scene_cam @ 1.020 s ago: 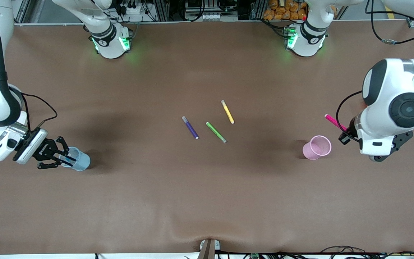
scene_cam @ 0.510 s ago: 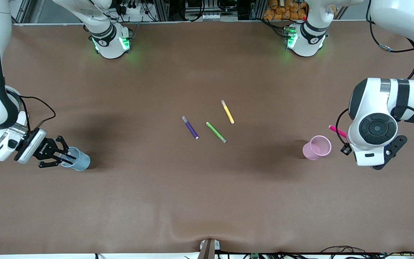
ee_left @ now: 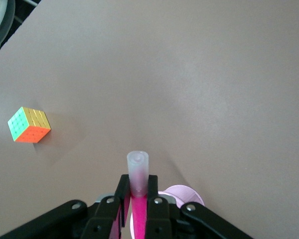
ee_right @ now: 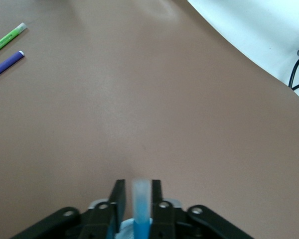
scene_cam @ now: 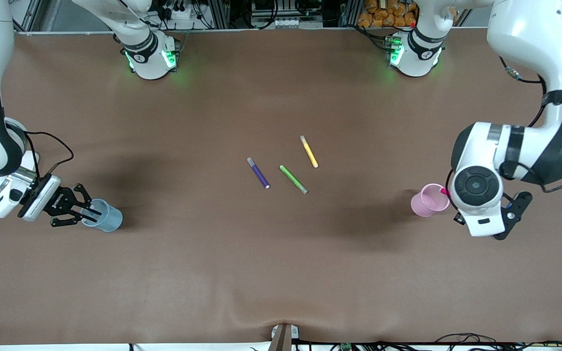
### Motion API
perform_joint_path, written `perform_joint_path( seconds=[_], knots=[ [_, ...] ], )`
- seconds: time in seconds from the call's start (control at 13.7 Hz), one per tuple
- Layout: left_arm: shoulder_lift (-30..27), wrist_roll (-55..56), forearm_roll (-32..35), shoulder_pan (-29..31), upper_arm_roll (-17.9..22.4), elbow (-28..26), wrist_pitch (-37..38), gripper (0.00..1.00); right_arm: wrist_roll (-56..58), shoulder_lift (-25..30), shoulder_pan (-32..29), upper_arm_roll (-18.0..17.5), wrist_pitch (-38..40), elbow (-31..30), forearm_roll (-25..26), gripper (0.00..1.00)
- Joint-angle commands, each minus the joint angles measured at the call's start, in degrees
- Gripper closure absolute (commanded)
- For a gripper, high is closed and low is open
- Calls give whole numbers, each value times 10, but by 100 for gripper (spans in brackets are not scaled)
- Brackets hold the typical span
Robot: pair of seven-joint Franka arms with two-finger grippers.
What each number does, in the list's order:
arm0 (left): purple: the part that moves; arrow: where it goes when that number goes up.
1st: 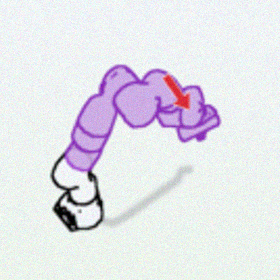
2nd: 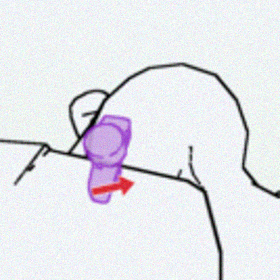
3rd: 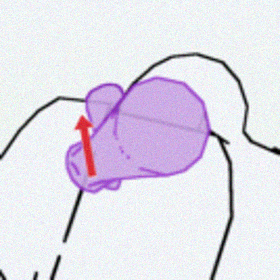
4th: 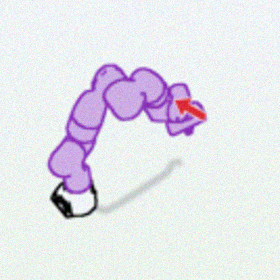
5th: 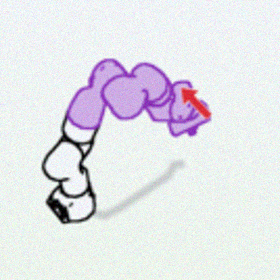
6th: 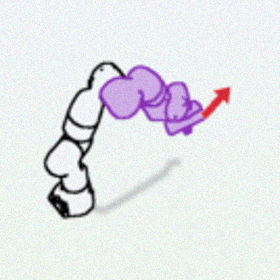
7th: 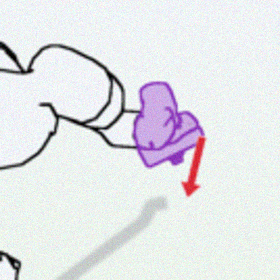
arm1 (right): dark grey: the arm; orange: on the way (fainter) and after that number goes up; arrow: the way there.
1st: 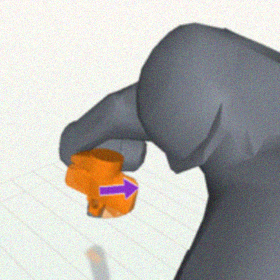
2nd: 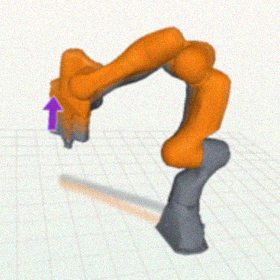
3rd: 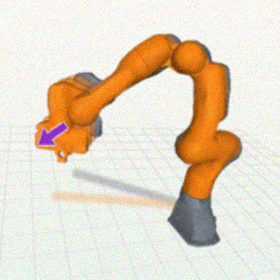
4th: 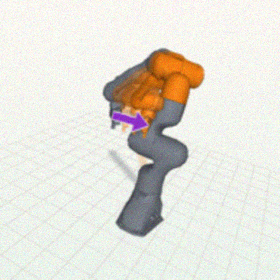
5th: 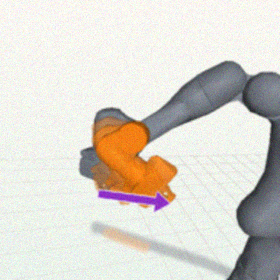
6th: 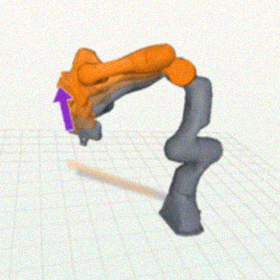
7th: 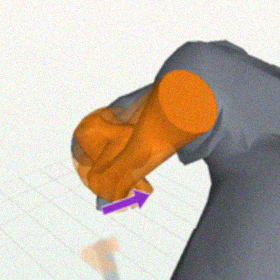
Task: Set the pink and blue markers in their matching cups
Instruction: 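Lower the blue marker into the blue cup while the left gripper lowers pink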
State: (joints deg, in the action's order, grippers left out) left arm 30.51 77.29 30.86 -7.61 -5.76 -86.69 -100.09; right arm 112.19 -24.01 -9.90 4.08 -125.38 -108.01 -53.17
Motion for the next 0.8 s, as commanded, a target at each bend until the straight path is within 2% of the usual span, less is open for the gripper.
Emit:
perform_joint_path(
  seconds=[0.0,0.51,0.73],
  knots=[
    [26,31,17,-12,-1,17,3,100,16,4,-11,-10,2,-4,-22,0],
    [52,63,18,-20,-1,16,2,100,-111,46,19,-8,-13,-1,-11,0],
    [63,63,18,-21,-1,16,2,100,-178,68,29,-8,-34,-1,31,0]
  ],
)
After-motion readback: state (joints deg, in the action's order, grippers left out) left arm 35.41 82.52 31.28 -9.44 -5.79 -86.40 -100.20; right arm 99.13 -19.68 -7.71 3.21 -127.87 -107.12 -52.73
